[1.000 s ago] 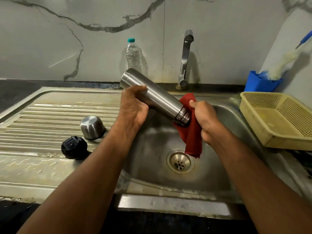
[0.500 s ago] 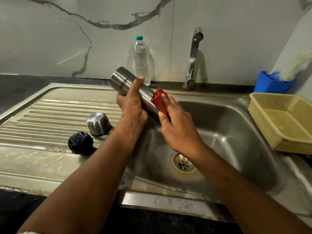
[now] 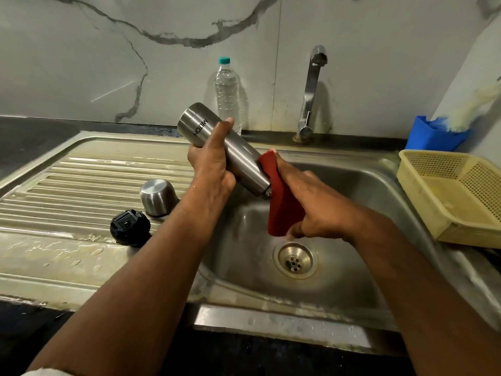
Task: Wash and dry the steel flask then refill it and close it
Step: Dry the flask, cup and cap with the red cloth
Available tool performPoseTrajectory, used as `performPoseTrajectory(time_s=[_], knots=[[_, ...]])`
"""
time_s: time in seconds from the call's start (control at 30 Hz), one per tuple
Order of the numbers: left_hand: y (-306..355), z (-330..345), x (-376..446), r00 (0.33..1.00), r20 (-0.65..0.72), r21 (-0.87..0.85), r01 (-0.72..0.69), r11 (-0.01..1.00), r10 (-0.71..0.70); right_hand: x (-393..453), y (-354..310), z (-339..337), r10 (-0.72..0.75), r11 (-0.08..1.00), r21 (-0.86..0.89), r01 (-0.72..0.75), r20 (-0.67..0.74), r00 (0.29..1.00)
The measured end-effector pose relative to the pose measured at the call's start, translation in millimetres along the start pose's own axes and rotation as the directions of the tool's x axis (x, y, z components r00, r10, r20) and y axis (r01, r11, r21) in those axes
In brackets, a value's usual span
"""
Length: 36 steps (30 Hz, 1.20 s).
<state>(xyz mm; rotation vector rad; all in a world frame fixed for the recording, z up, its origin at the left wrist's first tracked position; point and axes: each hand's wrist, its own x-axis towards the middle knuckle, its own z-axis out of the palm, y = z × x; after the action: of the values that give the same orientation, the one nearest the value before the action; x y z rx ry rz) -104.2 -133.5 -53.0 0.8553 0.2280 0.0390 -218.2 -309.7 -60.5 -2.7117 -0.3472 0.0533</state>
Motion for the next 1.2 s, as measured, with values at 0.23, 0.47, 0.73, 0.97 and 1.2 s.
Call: performPoseTrajectory(time_s=[0.23, 0.47, 0.73, 0.97, 1.2], knots=[[1.9, 5.9, -2.6, 0.995, 0.032, -0.033, 0.09, 0.995, -0.089, 14.8, -0.7, 10.8, -0.122, 0.983, -0.17, 0.063, -0.365, 0.923], [-4.6, 12.4, -13.1, 0.972, 0.224, 0.014, -0.078, 0.997, 0.073, 20.5, -0.9, 23.8, 0.176, 0.943, 0.33, -0.027, -0.429, 0.886], [-5.6, 2.4, -22.8, 0.651, 0.759, 0.028, -0.024, 0.999, -0.005, 6.7, 17.4, 20.2, -0.166, 0.354, 0.921, -0.163, 0.234, 0.958], [-1.3, 18.5, -29.6, 0.938, 0.314, -0.051, -0.139, 0.989, 0.148, 18.9, 1.6, 24.2, 0.269, 0.636, 0.769, -0.063, -0.144, 0.952], [-3.8, 18.7, -27.7, 0.983, 0.084, -0.063, -0.159, 0.985, 0.164, 23.2, -11.7, 27.5, 0.351, 0.905, 0.388, -0.175, -0.446, 0.823]])
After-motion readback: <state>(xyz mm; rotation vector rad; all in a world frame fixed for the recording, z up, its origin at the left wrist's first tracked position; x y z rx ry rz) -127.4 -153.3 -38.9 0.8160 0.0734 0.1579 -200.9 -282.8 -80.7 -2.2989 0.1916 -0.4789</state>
